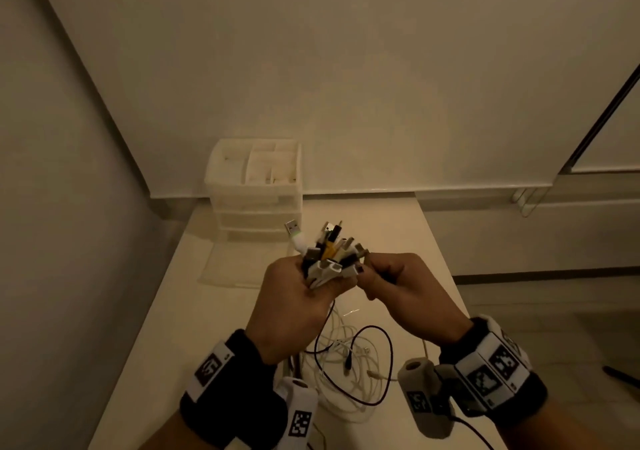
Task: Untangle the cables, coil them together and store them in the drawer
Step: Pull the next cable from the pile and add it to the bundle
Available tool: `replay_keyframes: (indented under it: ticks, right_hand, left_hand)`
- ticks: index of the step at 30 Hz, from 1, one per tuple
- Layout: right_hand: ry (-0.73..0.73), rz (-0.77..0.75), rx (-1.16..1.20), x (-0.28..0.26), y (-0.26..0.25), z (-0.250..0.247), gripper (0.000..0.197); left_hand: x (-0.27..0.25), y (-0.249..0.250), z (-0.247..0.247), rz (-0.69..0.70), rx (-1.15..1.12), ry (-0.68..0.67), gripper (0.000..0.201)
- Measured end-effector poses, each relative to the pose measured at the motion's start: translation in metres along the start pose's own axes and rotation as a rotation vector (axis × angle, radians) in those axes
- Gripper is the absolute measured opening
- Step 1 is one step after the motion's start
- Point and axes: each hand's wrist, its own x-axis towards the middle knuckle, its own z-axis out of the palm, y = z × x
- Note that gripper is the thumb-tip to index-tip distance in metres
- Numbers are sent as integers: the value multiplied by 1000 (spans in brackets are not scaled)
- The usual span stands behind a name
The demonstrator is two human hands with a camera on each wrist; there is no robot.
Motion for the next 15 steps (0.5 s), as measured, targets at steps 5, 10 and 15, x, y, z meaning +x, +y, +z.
replay_keyframes:
  ticks: [5, 10, 15]
  right_hand:
    - [-22, 126, 57, -38, 27, -8, 36]
    - [4, 420, 135, -99, 63, -10, 39]
    - [-33, 579, 206, -135, 65, -3, 44]
  left_hand:
    - [9, -4, -31, -52, -69, 251, 10]
    - [5, -9, -62, -85, -141, 315, 22]
    - [0, -6, -68, -143, -265, 236, 20]
